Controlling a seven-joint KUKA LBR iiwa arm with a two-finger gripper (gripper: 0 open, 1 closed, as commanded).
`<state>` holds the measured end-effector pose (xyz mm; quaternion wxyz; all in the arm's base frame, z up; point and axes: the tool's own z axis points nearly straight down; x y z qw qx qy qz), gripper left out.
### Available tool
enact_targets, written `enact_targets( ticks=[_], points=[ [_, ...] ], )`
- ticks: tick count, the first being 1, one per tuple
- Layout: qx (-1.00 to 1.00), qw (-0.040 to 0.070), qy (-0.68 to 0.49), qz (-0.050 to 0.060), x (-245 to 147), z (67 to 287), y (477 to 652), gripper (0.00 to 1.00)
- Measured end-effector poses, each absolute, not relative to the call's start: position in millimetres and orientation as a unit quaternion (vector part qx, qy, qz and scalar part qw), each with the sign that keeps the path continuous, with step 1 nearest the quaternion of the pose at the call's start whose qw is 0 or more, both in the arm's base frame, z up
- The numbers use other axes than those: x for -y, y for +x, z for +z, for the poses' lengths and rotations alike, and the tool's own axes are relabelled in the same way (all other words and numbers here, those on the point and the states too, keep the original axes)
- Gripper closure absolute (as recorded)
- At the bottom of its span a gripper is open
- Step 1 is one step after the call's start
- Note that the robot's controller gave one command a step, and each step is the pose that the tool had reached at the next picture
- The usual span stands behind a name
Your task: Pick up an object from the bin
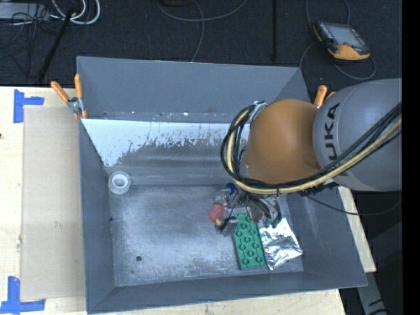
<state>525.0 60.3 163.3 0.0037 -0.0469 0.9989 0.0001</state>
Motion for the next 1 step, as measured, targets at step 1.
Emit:
enact_targets(
  ticks=[1],
  points=[
    [-0.999, 0.001, -0.045, 0.0, -60.5, 180.6, 526.0, 1.0]
  ],
)
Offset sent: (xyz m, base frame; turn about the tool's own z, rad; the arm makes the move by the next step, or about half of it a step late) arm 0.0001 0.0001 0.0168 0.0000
